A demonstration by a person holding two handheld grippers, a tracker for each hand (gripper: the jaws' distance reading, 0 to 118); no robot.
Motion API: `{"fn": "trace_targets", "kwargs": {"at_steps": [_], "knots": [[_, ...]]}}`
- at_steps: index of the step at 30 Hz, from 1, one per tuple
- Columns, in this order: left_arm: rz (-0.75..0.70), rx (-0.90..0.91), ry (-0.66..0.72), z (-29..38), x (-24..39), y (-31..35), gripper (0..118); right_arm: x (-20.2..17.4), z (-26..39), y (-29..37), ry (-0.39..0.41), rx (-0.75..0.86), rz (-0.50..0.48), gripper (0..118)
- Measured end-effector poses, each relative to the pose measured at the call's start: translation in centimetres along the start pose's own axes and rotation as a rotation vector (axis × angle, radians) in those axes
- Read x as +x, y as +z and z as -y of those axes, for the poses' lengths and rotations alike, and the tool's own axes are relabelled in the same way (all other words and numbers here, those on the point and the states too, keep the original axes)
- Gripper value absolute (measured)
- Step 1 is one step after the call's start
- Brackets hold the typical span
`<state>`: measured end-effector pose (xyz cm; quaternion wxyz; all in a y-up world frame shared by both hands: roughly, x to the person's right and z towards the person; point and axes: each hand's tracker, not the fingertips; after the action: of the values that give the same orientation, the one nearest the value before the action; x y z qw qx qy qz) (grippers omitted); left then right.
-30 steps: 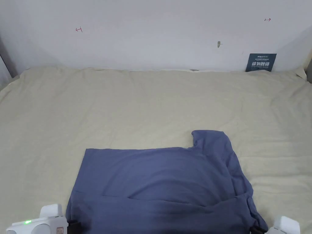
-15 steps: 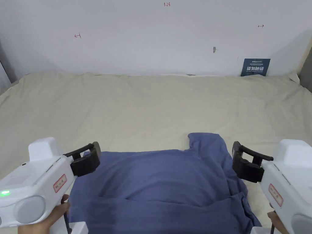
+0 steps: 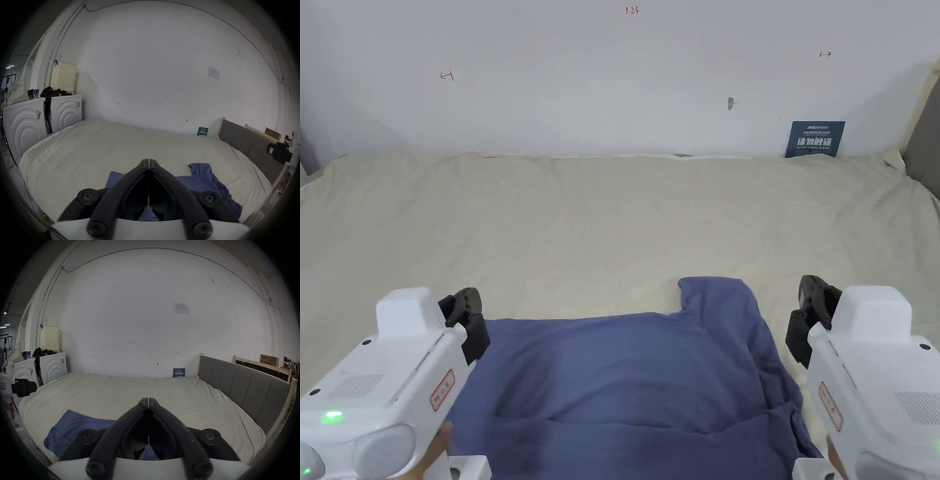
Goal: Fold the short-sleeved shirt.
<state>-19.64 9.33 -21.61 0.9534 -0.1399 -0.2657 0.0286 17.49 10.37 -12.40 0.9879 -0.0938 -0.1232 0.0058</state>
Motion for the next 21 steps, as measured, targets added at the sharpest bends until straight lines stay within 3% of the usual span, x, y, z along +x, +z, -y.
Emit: {"fn": "trace_targets", "kwargs": {"at_steps": [9,15,16,17,19,20,21], "knots": [[0.018,-0.312,-0.013,-1.0,-8.4,-8.9,0,-0.9,-0.2,-4.9,0.0,-0.044,-0.032,1],[-0.037,-0.469,0.069,0.3,-16.2,-16.7,4,-1.3,0.7,-9.4,-0.009,-0.108,-0.027,1],[-0.05,-0.503,0.054,0.7,-16.8,-17.9,16,-1.4,0.9,-10.2,-0.013,-0.119,-0.027,1],[-0.066,-0.505,0.045,1.2,-17.5,-18.9,39,-1.4,1.2,-10.9,-0.015,-0.129,-0.027,1],[-0.059,-0.561,0.034,2.6,-19.6,-21.2,101,-1.5,1.7,-12.2,-0.016,-0.149,-0.024,1],[-0.068,-0.605,0.032,3.5,-20.8,-22.6,110,-1.6,1.9,-12.9,-0.014,-0.159,-0.02,1],[-0.079,-0.638,0.016,4.4,-21.5,-23.7,108,-1.6,2.2,-13.6,-0.01,-0.172,-0.015,1]]}}
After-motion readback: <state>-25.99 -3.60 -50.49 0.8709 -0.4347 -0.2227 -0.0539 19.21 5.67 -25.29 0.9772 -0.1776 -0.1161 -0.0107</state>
